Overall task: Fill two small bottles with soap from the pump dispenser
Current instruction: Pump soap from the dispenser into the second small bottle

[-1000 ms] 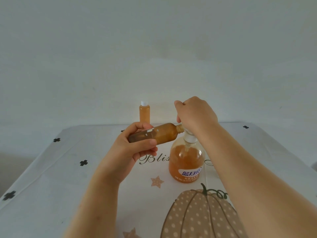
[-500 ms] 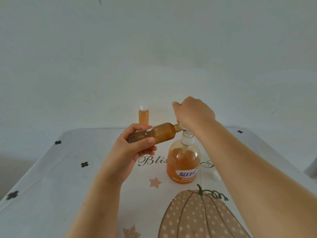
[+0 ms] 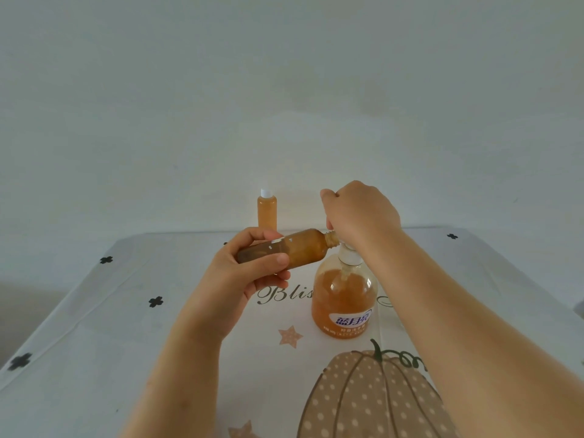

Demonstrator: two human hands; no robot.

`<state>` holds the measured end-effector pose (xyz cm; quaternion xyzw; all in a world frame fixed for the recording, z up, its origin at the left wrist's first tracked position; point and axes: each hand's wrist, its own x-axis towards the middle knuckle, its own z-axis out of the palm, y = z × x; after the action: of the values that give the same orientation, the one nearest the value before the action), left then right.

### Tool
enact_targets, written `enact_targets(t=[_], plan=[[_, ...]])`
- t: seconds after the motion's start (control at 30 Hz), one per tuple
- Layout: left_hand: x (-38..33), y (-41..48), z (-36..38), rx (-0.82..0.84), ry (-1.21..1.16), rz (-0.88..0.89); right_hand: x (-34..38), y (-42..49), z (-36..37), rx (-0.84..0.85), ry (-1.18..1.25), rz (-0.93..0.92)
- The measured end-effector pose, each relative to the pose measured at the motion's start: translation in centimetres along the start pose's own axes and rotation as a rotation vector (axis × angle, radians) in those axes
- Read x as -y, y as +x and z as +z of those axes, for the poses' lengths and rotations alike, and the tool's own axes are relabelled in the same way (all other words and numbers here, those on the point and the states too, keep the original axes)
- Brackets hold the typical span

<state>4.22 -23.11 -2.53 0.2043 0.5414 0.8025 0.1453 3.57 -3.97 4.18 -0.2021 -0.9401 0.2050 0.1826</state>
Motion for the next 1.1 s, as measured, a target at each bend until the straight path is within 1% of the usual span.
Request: enact_targets(t=[0.3,0.6,0.8,1.1], plan=[[0.2,0.1,-0.1,0.009,0.023,-0.011,0.0,-0.1,0.0,-0.001,0.035,0.020],[-0.2,-0.4,0.4,0.022,-0.008,0.006,0.6,0.1,-1.4,-0.016,-0.037,-0.005],[-0.1,-0.4,0.4,0.009,-0.017,0.016,0.7,-0.1,-1.3,0.024,-0.035,-0.005],[0.1,0.0,0.1,0.011,0.000,0.005,0.1,0.0,-0.3,-0.010,-0.003,0.004]])
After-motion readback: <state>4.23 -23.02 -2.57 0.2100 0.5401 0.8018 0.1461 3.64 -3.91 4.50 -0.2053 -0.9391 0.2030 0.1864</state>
